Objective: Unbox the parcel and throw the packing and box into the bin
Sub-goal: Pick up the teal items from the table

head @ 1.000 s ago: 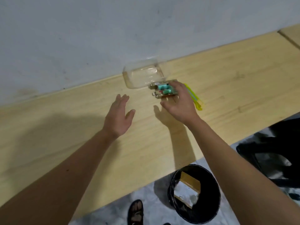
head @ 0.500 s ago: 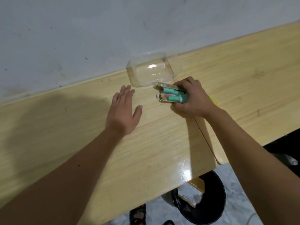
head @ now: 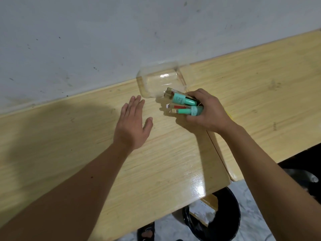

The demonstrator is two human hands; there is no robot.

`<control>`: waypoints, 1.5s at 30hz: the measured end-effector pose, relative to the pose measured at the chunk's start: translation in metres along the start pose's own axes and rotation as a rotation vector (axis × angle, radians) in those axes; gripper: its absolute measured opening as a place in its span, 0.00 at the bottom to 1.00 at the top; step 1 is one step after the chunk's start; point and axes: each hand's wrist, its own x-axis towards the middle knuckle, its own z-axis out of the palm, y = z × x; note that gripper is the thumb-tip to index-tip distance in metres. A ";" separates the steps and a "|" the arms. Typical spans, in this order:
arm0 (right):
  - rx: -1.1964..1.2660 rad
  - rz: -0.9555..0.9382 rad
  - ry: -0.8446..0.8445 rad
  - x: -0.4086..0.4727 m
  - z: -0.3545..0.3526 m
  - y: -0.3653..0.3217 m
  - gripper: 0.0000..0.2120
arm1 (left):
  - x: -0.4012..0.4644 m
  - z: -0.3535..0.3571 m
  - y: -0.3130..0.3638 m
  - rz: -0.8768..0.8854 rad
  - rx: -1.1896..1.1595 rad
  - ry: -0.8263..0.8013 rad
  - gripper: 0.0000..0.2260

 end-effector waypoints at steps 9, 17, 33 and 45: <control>-0.021 -0.047 -0.034 0.074 -0.033 -0.038 0.32 | -0.001 -0.001 0.000 -0.006 -0.042 0.027 0.29; -0.184 0.054 -0.391 0.134 -0.034 -0.038 0.34 | -0.002 0.004 -0.002 0.042 -0.111 0.147 0.27; -0.176 -0.055 -0.123 0.116 -0.002 -0.024 0.25 | -0.002 0.006 -0.003 0.059 -0.107 0.161 0.27; -0.168 0.077 0.236 -0.013 0.075 -0.021 0.27 | -0.002 0.018 -0.009 0.122 -0.062 0.270 0.27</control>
